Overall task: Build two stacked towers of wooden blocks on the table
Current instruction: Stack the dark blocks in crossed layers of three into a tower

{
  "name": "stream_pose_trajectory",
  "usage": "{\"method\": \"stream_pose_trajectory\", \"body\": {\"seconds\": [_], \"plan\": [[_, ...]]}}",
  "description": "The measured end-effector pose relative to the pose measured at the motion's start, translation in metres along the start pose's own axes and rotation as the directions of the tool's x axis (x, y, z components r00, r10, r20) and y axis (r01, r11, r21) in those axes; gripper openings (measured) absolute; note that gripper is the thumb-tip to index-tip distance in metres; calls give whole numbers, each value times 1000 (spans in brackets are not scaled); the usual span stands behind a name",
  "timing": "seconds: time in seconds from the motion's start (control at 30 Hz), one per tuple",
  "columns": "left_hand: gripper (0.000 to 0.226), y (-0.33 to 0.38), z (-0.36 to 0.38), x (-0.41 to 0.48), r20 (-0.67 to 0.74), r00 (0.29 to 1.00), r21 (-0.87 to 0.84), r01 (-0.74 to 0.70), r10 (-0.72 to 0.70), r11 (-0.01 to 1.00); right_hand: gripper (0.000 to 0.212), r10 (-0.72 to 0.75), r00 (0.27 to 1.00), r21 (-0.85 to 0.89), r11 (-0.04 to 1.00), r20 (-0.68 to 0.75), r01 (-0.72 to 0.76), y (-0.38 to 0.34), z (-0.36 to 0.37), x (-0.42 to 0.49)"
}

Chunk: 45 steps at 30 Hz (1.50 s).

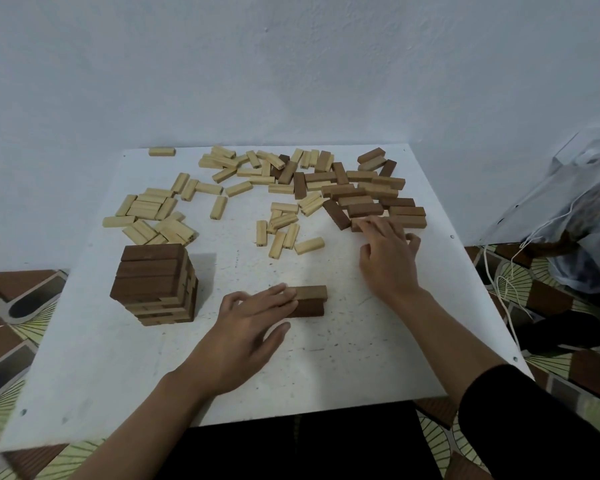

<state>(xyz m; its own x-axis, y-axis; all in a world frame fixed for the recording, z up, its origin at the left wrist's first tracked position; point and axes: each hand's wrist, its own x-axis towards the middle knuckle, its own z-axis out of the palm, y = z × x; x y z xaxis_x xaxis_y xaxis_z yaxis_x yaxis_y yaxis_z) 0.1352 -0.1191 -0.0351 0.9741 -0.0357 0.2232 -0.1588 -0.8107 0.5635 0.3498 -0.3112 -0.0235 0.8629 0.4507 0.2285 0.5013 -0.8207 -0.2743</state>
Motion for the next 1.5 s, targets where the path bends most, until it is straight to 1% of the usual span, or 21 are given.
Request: {"method": "stream_pose_trajectory", "body": {"seconds": [0.17, 0.27, 0.4, 0.6, 0.73, 0.8, 0.9, 1.07, 1.13, 1.3, 1.4, 1.47, 1.5], "plan": [[40, 1, 1, -8, 8, 1000, -49, 11, -10, 999, 42, -40, 999, 20, 999, -23, 41, -18, -1, -26], [41, 2, 0, -14, 26, 1000, -49, 14, -12, 999, 41, -47, 999, 52, 998, 7, 46, -31, 0, -42], [40, 1, -2, -20, 27, 1000, -44, 7, -6, 999, 42, -116, 992, 76, 991, 46, 112, -48, -1, -60], [41, 1, -1, -29, -6, 1000, -47, 3, -3, 999, 48, -221, 970, 174, 964, 104, 201, -70, 2, -79], [43, 2, 1, -35, -50, 998, -11, -27, 27, 1000, 47, -267, 960, 242, 940, 85, 240, -77, 4, -89], [43, 3, 2, -35, -78, 997, 0, -29, 29, 1000, 47, -280, 957, 253, 934, 73, 254, -78, 3, -92], [41, 3, 2, -35, -104, 994, 3, -14, 15, 1000, 48, -303, 946, 242, 932, 113, 269, -82, 2, -99], [42, 4, 2, -37, -90, 996, 27, 9, -6, 1000, 51, -299, 944, 284, 926, 142, 250, -83, 1, -108], [42, 5, 2, -37, -98, 995, 19, 18, -16, 1000, 56, -300, 940, 300, 923, 161, 242, -83, 0, -109], [40, 5, 1, -35, -111, 994, -17, 18, -19, 1000, 61, -307, 935, 347, 909, 179, 232, -83, -3, -111], [37, 6, -1, -30, -133, 991, -64, 10, -18, 998, 54, -288, 941, 408, 891, 175, 197, -80, -4, -111], [37, 8, -4, -24, -164, 986, -104, 0, -17, 995, 47, -251, 961, 447, 878, 120, 173, -76, -4, -114], [38, 10, -6, -21, -182, 983, -110, 4, -24, 994, 47, -228, 970, 458, 874, 86, 165, -74, -5, -116]]}}
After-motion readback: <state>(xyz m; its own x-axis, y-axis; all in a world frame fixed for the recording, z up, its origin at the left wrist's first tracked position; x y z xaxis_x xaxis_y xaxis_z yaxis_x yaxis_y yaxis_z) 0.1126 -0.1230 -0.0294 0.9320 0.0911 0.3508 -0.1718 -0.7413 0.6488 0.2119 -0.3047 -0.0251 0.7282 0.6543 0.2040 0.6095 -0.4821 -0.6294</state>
